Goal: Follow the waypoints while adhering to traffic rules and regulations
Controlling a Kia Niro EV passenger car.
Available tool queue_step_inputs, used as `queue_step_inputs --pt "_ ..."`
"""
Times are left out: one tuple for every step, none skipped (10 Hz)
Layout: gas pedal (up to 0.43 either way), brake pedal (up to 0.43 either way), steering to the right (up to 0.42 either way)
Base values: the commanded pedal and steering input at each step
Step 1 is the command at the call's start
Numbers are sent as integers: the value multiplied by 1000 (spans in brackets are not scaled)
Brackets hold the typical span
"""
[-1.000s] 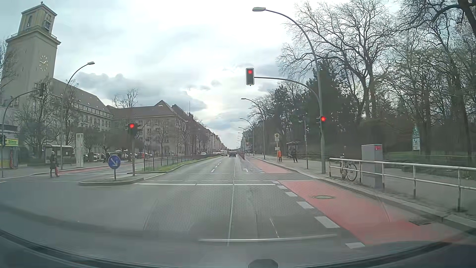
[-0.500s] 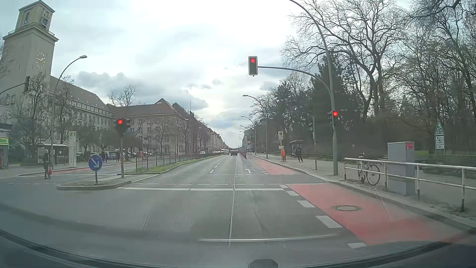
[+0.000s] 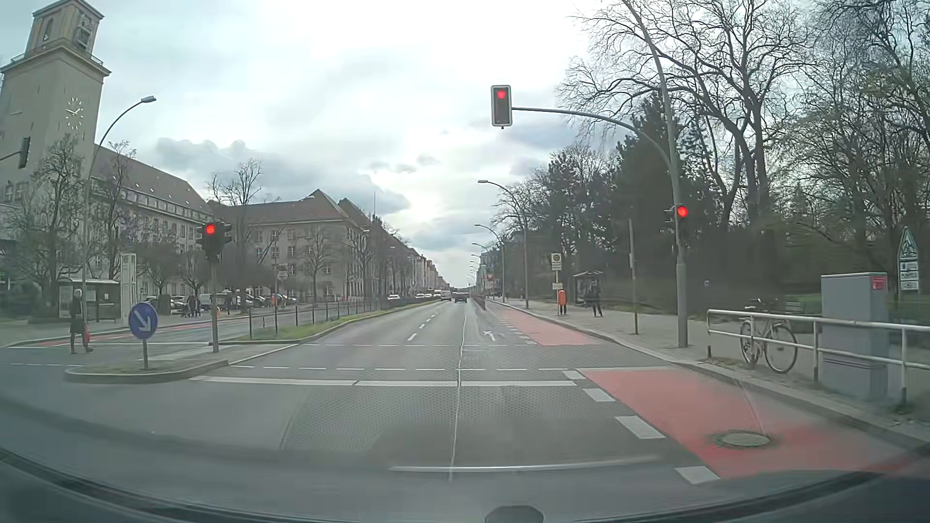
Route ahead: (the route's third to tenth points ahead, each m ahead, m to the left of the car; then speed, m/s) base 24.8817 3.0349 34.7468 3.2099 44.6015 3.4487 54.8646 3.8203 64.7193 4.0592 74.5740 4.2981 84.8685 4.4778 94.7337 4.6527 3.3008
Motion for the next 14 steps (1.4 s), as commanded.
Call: queue_step_inputs --pt "0 171 -18" --pt "0 171 -18" --pt "0 171 -18" --pt "0 183 -18" --pt "0 183 -18" --pt "0 189 -18" --pt "0 195 -18" --pt "0 207 -18" --pt "0 213 -18" --pt "0 207 -18" --pt "0 213 -18" --pt "0 207 -18" --pt "0 207 -18" --pt "0 207 -17"
